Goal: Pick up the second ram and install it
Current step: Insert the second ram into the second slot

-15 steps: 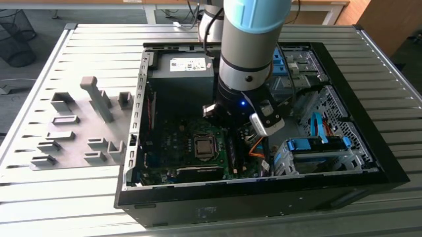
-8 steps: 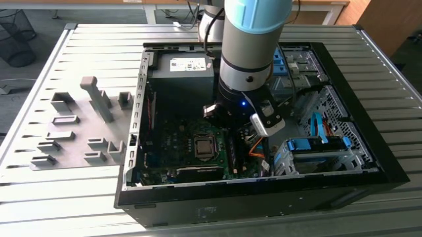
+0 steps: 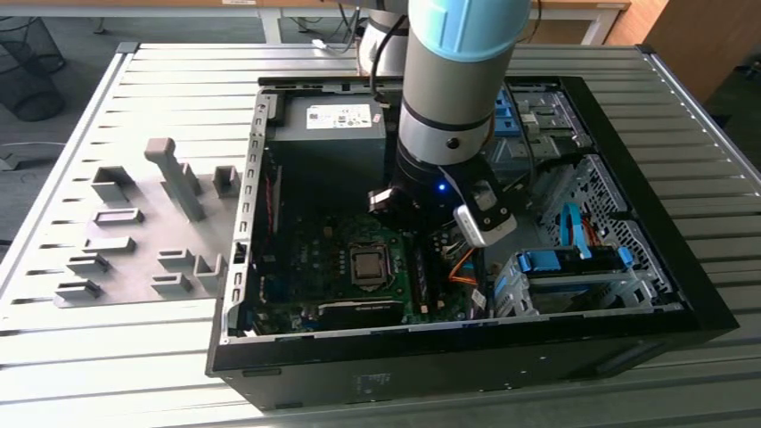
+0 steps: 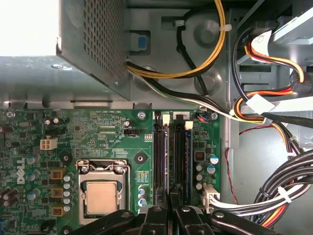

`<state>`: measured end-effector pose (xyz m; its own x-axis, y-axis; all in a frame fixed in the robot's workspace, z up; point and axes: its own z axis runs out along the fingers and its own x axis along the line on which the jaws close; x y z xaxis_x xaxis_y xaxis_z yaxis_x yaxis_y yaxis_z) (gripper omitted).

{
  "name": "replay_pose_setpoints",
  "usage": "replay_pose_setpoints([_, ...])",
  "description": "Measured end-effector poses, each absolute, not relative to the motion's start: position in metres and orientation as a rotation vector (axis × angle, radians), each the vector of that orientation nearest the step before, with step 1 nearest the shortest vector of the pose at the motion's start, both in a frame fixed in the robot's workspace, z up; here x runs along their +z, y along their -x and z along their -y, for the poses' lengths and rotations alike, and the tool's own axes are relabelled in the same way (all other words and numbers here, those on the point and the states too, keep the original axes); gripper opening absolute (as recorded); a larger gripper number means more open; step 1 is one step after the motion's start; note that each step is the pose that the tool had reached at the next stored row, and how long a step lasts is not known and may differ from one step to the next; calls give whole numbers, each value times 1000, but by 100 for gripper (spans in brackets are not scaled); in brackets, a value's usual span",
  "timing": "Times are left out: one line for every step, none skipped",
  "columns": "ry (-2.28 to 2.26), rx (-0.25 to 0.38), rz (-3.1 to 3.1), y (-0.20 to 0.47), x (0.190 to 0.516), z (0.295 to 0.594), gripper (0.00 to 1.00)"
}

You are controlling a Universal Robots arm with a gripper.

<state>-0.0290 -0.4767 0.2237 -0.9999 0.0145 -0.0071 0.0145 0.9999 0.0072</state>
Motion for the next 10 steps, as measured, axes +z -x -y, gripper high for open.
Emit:
replay_pose_setpoints([-23, 11, -3134, 29, 223, 477, 14])
replay_pose_setpoints([-23, 11, -3134, 29, 223, 477, 14])
replay_pose_setpoints([-23, 11, -3134, 29, 223, 477, 14])
replay_pose_setpoints([-23, 11, -3134, 29, 222, 477, 14])
replay_pose_setpoints([-23, 11, -3134, 29, 221, 477, 14])
replay_pose_setpoints([-23, 11, -3134, 29, 221, 477, 14])
replay_pose_setpoints([-23, 11, -3134, 29, 220, 477, 14])
replay_pose_setpoints([-23, 11, -3134, 29, 219, 477, 14])
replay_pose_setpoints([-23, 11, -3134, 29, 219, 478, 14])
replay_pose_setpoints([-23, 11, -3134, 29, 219, 478, 14])
